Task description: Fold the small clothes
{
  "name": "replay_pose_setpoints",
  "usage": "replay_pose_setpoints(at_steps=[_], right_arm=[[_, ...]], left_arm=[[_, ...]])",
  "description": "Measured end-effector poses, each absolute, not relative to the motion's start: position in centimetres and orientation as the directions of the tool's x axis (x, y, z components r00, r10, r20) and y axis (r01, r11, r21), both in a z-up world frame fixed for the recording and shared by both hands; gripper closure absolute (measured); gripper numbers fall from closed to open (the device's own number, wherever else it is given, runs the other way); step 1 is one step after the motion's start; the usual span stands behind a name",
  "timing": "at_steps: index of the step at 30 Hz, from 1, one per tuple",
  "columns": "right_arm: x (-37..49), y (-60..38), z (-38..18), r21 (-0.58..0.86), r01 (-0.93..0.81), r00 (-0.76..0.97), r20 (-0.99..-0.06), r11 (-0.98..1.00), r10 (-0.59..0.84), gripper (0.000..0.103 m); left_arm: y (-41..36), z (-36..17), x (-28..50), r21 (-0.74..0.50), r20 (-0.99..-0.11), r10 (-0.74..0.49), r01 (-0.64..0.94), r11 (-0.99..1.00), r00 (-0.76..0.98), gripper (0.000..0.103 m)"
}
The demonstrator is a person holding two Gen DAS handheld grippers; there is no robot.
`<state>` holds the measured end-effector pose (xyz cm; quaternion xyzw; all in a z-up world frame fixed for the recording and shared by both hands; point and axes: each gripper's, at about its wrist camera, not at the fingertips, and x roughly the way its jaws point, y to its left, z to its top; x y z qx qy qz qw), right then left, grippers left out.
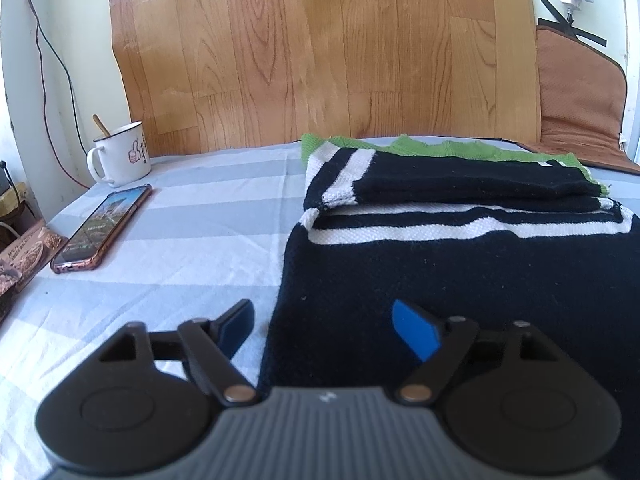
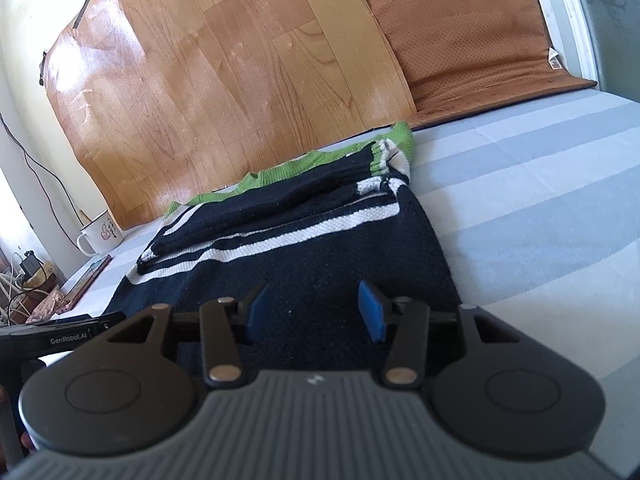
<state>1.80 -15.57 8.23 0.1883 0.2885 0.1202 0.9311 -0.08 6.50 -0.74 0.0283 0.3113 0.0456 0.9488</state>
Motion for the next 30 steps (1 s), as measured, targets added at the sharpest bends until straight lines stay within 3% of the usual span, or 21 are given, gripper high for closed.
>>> replay_pose_setpoints(at_steps=[4,9,30], right_arm=[[1.8,-15.6,8.2,0.421,-0.115,0.805,-0.492,0.9,0.333,0.051],[1.8,-15.6,8.2,0.427,-0.116,0.804,-0.489,0.897,0.337,0.05],[1.8,-15.8,8.2,0.446,-0.122,0.803,-0.48,0.886,0.352,0.047]], left_arm=[[7.3,-0.9,0.3,0.033,-0.618,0.074,-0.069,0.997,0.782,0.006],[7.7,-1.2,0.6,0.003,-0.638,0.049,-0.062,0.998,0.768,0.0],[7.4,-1.1,0.2,0.026,-0.652,0.047,-0.04,0.999,0.757,0.0]])
